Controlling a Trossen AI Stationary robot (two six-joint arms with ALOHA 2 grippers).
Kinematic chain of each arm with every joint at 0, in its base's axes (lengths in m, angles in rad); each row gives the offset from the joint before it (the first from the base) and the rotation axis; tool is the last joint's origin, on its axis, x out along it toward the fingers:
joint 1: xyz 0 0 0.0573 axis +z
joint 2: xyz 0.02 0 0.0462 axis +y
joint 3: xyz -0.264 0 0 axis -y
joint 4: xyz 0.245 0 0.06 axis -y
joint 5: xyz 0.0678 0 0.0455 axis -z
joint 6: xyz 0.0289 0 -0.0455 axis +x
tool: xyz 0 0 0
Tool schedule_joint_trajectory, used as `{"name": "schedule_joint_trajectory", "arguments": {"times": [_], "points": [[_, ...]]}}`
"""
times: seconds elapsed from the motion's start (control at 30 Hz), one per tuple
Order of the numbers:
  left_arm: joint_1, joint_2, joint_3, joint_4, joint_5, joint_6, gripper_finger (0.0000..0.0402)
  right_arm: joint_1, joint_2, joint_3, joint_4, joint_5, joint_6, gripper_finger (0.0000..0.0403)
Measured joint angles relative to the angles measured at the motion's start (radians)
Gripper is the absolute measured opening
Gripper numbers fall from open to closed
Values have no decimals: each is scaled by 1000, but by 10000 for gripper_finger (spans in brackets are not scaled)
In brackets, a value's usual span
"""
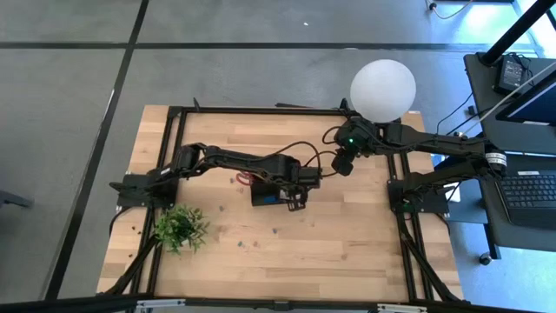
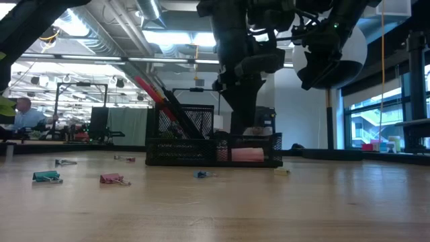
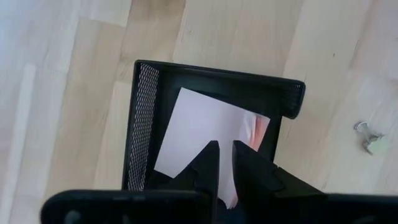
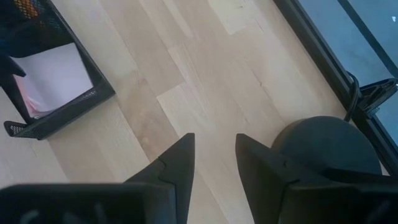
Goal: Pick and place office supplies into organizer
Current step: Put the blue binder clip into the black desk organizer
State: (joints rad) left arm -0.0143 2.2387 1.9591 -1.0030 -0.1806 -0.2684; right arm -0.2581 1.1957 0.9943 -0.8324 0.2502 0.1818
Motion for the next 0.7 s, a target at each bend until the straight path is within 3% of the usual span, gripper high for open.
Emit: {"name": "schedule_joint_trajectory", "arguments": {"times": [0.37,0.7], "points": [[2,-86,60,-37,44,58,42,0,0,0,1,0,-2,122],[-5,-222,63,-229,132,106,75,0,0,0,-1,1,-3,122]]}}
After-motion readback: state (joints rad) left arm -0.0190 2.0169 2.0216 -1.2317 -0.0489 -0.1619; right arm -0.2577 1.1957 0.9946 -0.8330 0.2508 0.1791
